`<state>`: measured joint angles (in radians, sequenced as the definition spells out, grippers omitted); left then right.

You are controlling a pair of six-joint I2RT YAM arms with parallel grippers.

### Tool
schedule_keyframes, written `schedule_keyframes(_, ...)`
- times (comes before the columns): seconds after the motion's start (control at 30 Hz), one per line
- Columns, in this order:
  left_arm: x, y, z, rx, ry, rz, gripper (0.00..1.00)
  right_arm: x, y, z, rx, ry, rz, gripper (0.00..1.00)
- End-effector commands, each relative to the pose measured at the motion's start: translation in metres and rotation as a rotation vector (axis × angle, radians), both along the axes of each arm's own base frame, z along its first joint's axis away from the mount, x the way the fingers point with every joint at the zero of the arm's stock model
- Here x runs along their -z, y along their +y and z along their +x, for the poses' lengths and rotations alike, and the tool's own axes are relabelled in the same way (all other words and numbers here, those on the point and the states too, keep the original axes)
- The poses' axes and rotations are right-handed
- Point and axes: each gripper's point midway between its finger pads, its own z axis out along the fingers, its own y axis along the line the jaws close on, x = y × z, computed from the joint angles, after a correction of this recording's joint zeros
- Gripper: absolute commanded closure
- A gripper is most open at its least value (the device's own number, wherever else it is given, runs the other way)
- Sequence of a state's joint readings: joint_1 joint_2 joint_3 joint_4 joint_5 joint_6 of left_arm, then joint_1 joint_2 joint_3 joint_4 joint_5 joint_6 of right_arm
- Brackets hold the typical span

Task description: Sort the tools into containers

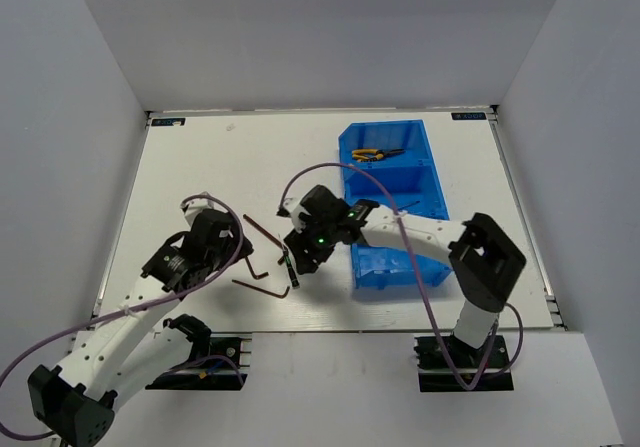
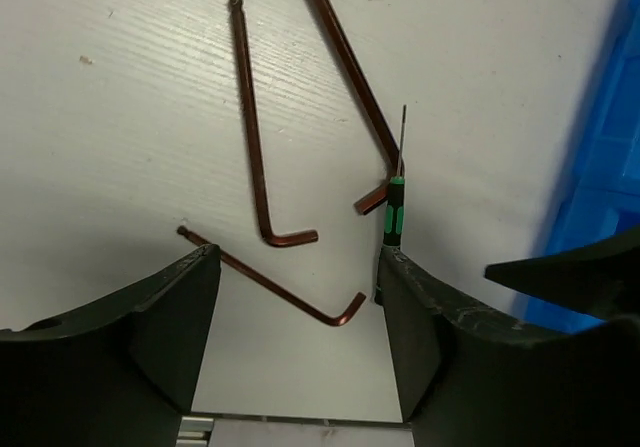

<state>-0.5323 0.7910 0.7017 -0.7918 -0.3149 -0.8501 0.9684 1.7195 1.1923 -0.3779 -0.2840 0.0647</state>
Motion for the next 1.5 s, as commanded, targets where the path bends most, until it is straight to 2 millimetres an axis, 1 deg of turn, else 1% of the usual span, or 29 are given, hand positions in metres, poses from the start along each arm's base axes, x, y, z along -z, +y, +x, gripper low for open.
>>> schedule_keyframes(0.0, -0.01, 0.007, -0.007, -0.068, -0.001, -0.03, 0.25, -0.001, 0.028, 0.017, 0.111, -0.052, -0.013, 0.41)
schedule_keyframes(0.03, -0.015, 0.007, -0.007, -0.068, -0.007, -0.033, 0.25, -0.006, 0.037, 0.019, 0.112, -0.07, -0.003, 0.41)
schedule_keyframes(0.07, -0.012, 0.01, -0.009, -0.074, 0.005, -0.018, 0.25, 0.012, 0.037, 0.018, 0.111, -0.055, -0.048, 0.41)
schedule_keyframes(0.1, -0.015, 0.01, -0.009, -0.074, 0.004, -0.018, 0.25, 0.019, 0.04, 0.021, 0.124, -0.057, -0.064, 0.41)
schedule_keyframes(0.13, -0.017, 0.011, -0.01, -0.074, -0.004, -0.023, 0.25, 0.016, 0.044, 0.025, 0.13, -0.067, -0.056, 0.41)
schedule_keyframes(0.17, -0.015, 0.012, -0.012, -0.08, 0.009, -0.022, 0.25, 0.029, 0.045, 0.022, 0.126, -0.058, -0.081, 0.41)
schedule_keyframes(0.27, -0.017, 0.014, -0.017, -0.088, 0.007, -0.031, 0.25, 0.042, 0.048, 0.032, 0.157, -0.086, -0.113, 0.41)
schedule_keyframes(0.47, -0.015, 0.014, -0.023, -0.083, 0.016, -0.048, 0.24, 0.055, 0.055, 0.031, 0.149, -0.075, -0.134, 0.41)
schedule_keyframes(0.53, -0.015, 0.014, -0.023, -0.083, 0.016, -0.048, 0.24, 0.059, 0.056, 0.03, 0.147, -0.078, -0.143, 0.44)
schedule_keyframes(0.57, -0.013, 0.012, -0.024, -0.075, 0.029, -0.051, 0.27, 0.058, 0.059, 0.027, 0.14, -0.092, -0.145, 0.5)
schedule_keyframes(0.67, -0.004, 0.003, -0.026, -0.04, 0.061, -0.061, 0.33, 0.065, 0.049, 0.033, 0.144, -0.167, -0.205, 0.59)
schedule_keyframes(0.7, 0.0, 0.003, -0.026, -0.041, 0.07, -0.055, 0.35, 0.07, 0.042, 0.035, 0.139, -0.199, -0.242, 0.62)
schedule_keyframes(0.73, 0.005, -0.001, -0.027, -0.029, 0.097, -0.056, 0.35, 0.073, 0.036, 0.034, 0.135, -0.212, -0.271, 0.69)
schedule_keyframes(0.77, 0.009, -0.003, -0.027, -0.031, 0.111, -0.063, 0.36, 0.076, 0.025, 0.043, 0.146, -0.26, -0.319, 0.73)
schedule_keyframes(0.87, 0.023, -0.008, -0.03, -0.025, 0.164, -0.065, 0.37, 0.086, 0.003, 0.039, 0.149, -0.251, -0.392, 0.82)
schedule_keyframes(0.9, 0.024, -0.009, -0.028, -0.033, 0.165, -0.072, 0.37, 0.087, -0.005, 0.041, 0.155, -0.258, -0.411, 0.89)
schedule_keyframes(0.97, 0.027, -0.013, -0.025, -0.035, 0.172, -0.083, 0.37, 0.083, -0.013, 0.04, 0.154, -0.235, -0.409, 0.96)
schedule_keyframes(1.03, 0.037, -0.018, -0.025, -0.03, 0.198, -0.094, 0.37, 0.062, -0.013, 0.044, 0.157, -0.187, -0.346, 1.0)
schedule_keyframes(1.07, 0.038, -0.019, -0.023, -0.03, 0.198, -0.094, 0.37, 0.049, -0.007, 0.048, 0.161, -0.175, -0.302, 1.0)
schedule_keyframes(1.13, 0.044, -0.027, -0.026, -0.001, 0.222, -0.112, 0.37, -0.006, 0.01, 0.052, 0.088, -0.102, -0.089, 1.0)
schedule_keyframes(1.17, 0.048, -0.031, -0.024, 0.019, 0.221, -0.114, 0.41, -0.026, 0.011, 0.065, 0.09, -0.095, -0.024, 1.0)
schedule_keyframes(1.2, 0.046, -0.033, -0.023, 0.053, 0.209, -0.111, 0.46, -0.046, 0.013, 0.065, 0.058, -0.087, 0.035, 1.0)
schedule_keyframes(1.23, 0.054, -0.037, -0.026, 0.077, 0.236, -0.114, 0.57, -0.07, 0.025, 0.044, -0.135, -0.037, 0.169, 1.0)
schedule_keyframes(1.27, 0.061, -0.038, -0.029, 0.091, 0.262, -0.105, 0.62, -0.099, 0.02, 0.061, -0.146, -0.069, 0.243, 1.0)
schedule_keyframes(1.3, 0.065, -0.039, -0.031, 0.108, 0.282, -0.095, 0.66, -0.114, 0.016, 0.052, -0.236, -0.059, 0.302, 1.0)
schedule_keyframes(1.33, 0.061, -0.044, -0.029, 0.122, 0.291, -0.111, 0.71, -0.123, 0.014, 0.05, -0.299, -0.08, 0.34, 1.0)
schedule_keyframes(1.37, 0.066, -0.045, -0.032, 0.123, 0.327, -0.1, 0.71, -0.13, 0.0, 0.067, -0.291, -0.119, 0.338, 1.0)
schedule_keyframes(1.4, 0.065, -0.049, -0.032, 0.137, 0.337, -0.104, 0.71, -0.13, -0.004, 0.071, -0.295, -0.136, 0.331, 1.0)
schedule_keyframes(1.47, 0.06, -0.058, -0.032, 0.16, 0.352, -0.133, 0.71, -0.123, -0.029, 0.097, -0.284, -0.218, 0.259, 1.0)
